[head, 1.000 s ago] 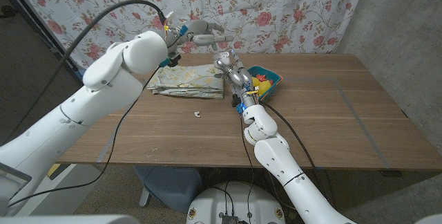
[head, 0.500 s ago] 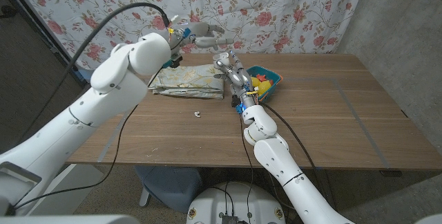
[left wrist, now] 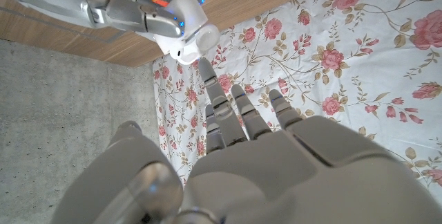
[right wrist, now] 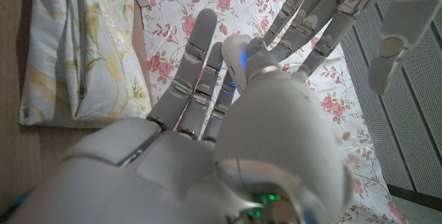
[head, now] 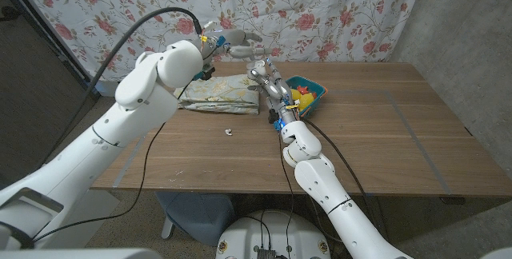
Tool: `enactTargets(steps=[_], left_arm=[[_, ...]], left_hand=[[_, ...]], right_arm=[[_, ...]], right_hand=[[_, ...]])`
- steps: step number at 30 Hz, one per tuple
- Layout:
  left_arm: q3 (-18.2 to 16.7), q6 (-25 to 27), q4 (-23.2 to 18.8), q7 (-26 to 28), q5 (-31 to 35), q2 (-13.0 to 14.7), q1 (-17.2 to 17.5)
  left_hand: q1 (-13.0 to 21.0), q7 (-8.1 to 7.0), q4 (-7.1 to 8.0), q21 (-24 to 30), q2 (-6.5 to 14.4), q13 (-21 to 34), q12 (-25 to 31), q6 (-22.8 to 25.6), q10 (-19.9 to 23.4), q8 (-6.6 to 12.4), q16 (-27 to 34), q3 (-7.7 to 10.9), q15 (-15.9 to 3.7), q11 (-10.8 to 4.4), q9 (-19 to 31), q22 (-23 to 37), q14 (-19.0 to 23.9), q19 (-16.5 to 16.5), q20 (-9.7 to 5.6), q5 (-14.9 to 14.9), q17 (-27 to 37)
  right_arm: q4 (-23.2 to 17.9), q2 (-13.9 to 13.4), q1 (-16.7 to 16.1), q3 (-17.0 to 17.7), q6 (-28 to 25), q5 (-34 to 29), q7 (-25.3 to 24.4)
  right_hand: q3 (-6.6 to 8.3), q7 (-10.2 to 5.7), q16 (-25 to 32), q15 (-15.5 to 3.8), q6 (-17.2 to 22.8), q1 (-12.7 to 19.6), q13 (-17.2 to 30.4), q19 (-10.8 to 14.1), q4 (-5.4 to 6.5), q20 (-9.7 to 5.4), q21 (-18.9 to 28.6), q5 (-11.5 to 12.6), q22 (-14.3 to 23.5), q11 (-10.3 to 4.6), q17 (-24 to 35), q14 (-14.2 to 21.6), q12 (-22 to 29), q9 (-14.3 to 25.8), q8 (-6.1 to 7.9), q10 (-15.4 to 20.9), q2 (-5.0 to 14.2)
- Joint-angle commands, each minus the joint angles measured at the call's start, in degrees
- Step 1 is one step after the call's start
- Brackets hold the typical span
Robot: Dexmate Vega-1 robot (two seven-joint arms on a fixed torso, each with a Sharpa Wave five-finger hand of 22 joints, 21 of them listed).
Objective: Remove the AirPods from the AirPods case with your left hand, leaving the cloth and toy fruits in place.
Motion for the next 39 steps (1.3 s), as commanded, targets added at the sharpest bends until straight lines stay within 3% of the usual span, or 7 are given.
enactTargets(steps=[1, 33, 39], left_arm=[[-0.2, -2.0, 1.8, -1.9, 1.9, -2.6, -0.2], [-0.9, -4.4, 3.7, -2.8, 3.4, -5.2, 1.1], [-0.6, -5.2, 3.9, -3.7, 3.3, -5.3, 0.9]], left_hand=[[0.2, -0.07, -0.24, 0.1, 0.5, -0.1, -0.4, -0.3, -0.7, -0.11, -0.2, 0.6, 0.03, 0.27, 0.1, 0.1, -0.5, 0.1, 0.28, 0.1, 0.0], [0.8, -0.01, -1.13, 0.1, 1.4, -0.9, -2.3, -0.6, -2.5, -0.07, -0.7, 1.54, 0.23, 0.38, 0.1, 0.1, -1.2, 0.2, 0.47, 0.2, -0.5], [3.0, -0.13, -2.63, 0.1, 2.8, -1.2, -3.1, -0.8, -3.2, 0.01, -0.8, 3.14, 0.42, 0.92, 0.1, 0.0, -1.3, 0.3, 0.64, 0.9, -0.8]], right_arm=[[1.0, 0.4, 0.7, 0.3, 0.0, 0.4, 1.0], [0.5, 0.2, 0.7, 0.3, -0.4, 0.3, 1.8], [0.3, 0.2, 0.7, 0.2, -0.6, 0.3, 1.9]], right_hand=[[0.01, -0.18, -0.3, -10.57, -0.2, 0.4, 0.2, -8.0, 0.05, -7.09, 0.3, 0.2, 0.1, -5.26, 0.1, 4.6, 0.3, 0.2, 0.21, 5.6, 0.02], [0.0, -0.11, -0.4, -10.58, -0.1, 0.3, 0.2, -8.4, 0.09, -7.06, 0.9, 0.2, 0.0, -5.3, 0.1, 4.6, 0.2, 0.2, 0.3, 5.7, 0.03], [-0.01, -0.14, -0.4, -10.58, 0.0, 0.3, 0.2, -8.5, 0.08, -7.06, 1.0, 0.3, 0.0, -5.18, 0.1, 4.6, 0.3, 0.2, 0.33, 5.8, 0.01]])
